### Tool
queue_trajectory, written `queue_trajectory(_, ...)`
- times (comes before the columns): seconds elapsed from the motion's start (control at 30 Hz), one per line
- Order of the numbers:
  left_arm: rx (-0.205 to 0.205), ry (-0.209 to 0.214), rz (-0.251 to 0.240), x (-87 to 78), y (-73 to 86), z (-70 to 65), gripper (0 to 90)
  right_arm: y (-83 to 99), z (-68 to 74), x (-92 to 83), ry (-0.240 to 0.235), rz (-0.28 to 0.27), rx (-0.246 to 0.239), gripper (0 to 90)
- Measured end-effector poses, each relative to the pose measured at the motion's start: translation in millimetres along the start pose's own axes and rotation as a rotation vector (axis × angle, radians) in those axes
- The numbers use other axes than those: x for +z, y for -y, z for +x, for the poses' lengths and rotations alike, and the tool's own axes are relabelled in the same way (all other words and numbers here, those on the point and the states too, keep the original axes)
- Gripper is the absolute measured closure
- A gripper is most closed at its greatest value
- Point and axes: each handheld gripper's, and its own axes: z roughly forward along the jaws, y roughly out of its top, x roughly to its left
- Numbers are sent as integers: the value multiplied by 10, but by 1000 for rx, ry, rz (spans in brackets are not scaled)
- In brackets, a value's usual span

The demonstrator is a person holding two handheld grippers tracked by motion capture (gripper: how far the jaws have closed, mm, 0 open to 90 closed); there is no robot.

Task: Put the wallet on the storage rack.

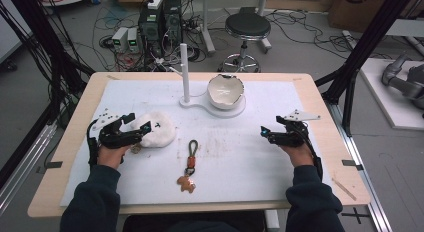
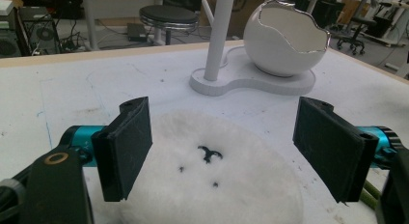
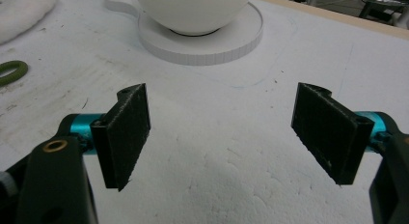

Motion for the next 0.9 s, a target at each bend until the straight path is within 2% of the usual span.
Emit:
queue_trajectory(0.27,-7,1,2,12,3,-4,215,7,-8,-9,-1,-5,3,216)
queue_trajectory(0.37,-9,-12,11,27,10,9,215,5,-6,-6,-9,-6,3,216)
queue_trajectory(0.43,-17,-49,41,48,26,27,215,11,-15,-2,-12,-1,5,216)
queue_trajectory(0.5,-16,-60,53,56,32,32,215,21,-18,-6,-12,-3,11,216)
queue_trajectory(0.53,-19,-92,75,75,44,40,214,25,-17,-12,-12,-3,11,216)
queue_trajectory(0.57,-19,-92,75,75,44,40,212,25,-17,-12,-12,-3,11,216)
queue_trajectory(0.67,-22,-133,113,114,69,55,211,31,-6,-39,-12,-7,9,216)
queue_trajectory(0.77,-20,-175,182,159,106,81,212,30,-5,-41,-11,-8,11,216)
queue_trajectory(0.8,-18,-218,238,183,133,103,212,30,3,-33,-9,-5,9,216)
queue_trajectory(0.83,-27,-236,255,194,145,113,212,30,11,-31,-13,-1,7,216)
queue_trajectory(0.9,-34,-245,266,199,153,128,212,28,37,-28,-14,3,3,216)
